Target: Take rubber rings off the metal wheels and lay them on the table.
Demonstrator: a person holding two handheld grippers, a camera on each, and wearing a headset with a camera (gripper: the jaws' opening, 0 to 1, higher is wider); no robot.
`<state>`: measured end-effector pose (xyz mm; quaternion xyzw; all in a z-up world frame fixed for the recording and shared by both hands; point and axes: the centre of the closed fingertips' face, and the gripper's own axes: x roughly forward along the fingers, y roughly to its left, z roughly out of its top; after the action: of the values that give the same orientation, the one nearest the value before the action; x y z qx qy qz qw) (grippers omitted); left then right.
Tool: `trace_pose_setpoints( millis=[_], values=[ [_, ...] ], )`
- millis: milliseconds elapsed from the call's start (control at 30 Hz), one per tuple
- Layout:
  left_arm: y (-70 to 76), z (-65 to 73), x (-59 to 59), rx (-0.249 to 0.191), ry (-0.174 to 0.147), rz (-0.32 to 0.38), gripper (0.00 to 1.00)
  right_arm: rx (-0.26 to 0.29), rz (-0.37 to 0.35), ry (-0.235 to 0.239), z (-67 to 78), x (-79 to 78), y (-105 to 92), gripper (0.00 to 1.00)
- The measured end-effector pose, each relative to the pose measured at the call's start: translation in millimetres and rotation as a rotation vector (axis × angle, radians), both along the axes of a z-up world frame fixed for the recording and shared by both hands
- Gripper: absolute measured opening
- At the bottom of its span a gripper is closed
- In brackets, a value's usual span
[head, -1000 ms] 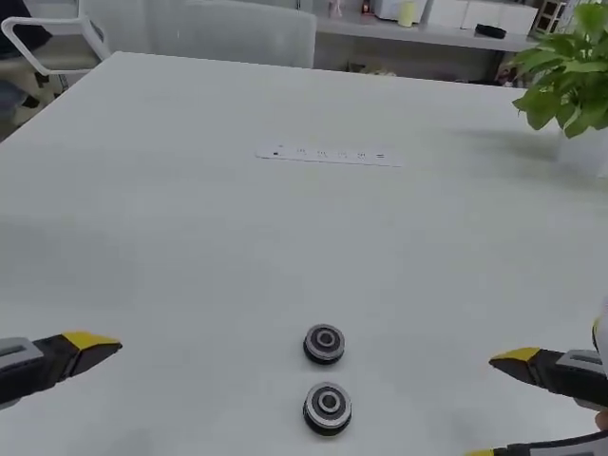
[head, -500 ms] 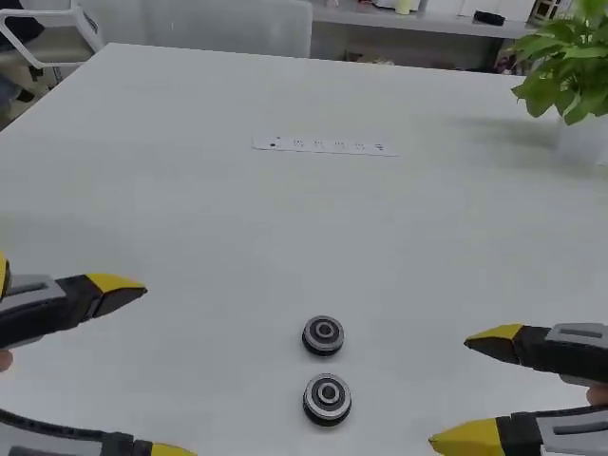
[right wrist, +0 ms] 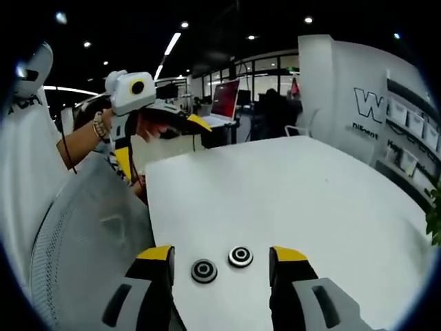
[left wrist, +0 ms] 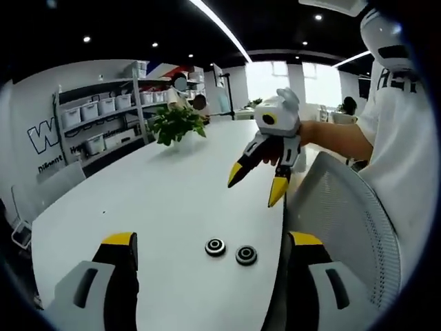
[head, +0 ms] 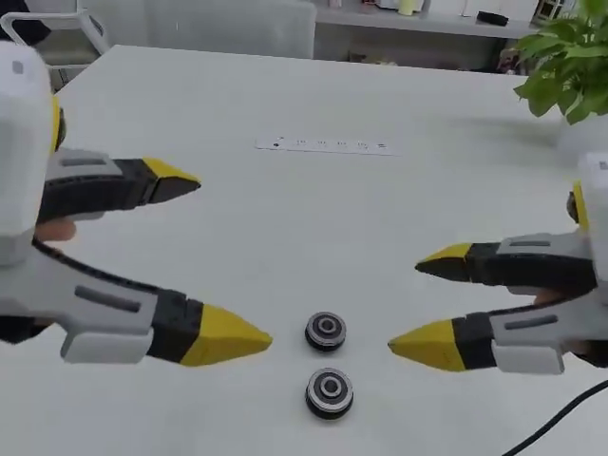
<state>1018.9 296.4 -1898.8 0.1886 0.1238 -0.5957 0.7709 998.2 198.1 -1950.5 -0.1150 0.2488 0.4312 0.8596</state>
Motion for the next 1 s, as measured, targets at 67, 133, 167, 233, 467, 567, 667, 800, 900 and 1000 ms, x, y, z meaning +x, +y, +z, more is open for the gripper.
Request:
trace_pose_setpoints(
  millis=[67,133,167,233,467,567,667,800,900,1000],
  values=[
    [-7.5,2.8,1.8,-0.009,-0.010,-0.021,0.85,0.016,0.004,-0.002,1.9,8.3,5.4,0.53],
    [-18.1,4.0,3.2,-0.006,-0.018,-0.047,0.84,0.014,0.018,-0.009,1.6,13.8,10.8,0.53],
    [-21.4,4.2,3.3,-0.002,-0.027,-0.060,0.83,0.013,0.024,-0.010,1.3,15.9,12.7,0.53],
    [-29.5,3.6,3.3,0.003,-0.047,-0.089,0.82,0.016,0.043,-0.004,-0.8,19.3,17.4,0.52],
    [-52.4,-3.3,6.2,-0.011,-0.047,-0.144,0.76,0.062,0.078,0.038,-14.9,25.6,28.5,0.50],
    [-61.2,-5.5,10.0,-0.018,-0.061,-0.159,0.75,0.063,0.097,0.048,-24.8,25.1,31.6,0.48],
    [-70.2,-8.1,14.4,-0.054,-0.046,-0.155,0.73,0.093,0.107,0.055,-33.3,22.7,33.5,0.47],
    [-82.8,-25.1,20.1,-0.134,-0.017,-0.131,0.69,0.079,0.107,0.088,-54.0,15.9,30.3,0.43],
    [-82.6,-38.3,24.4,-0.127,-0.003,-0.107,0.67,0.061,0.127,0.096,-61.5,11.9,31.4,0.42],
    [-79.6,-51.0,24.0,-0.125,0.015,-0.089,0.65,0.041,0.139,0.124,-73.2,7.4,31.8,0.42]
  ],
)
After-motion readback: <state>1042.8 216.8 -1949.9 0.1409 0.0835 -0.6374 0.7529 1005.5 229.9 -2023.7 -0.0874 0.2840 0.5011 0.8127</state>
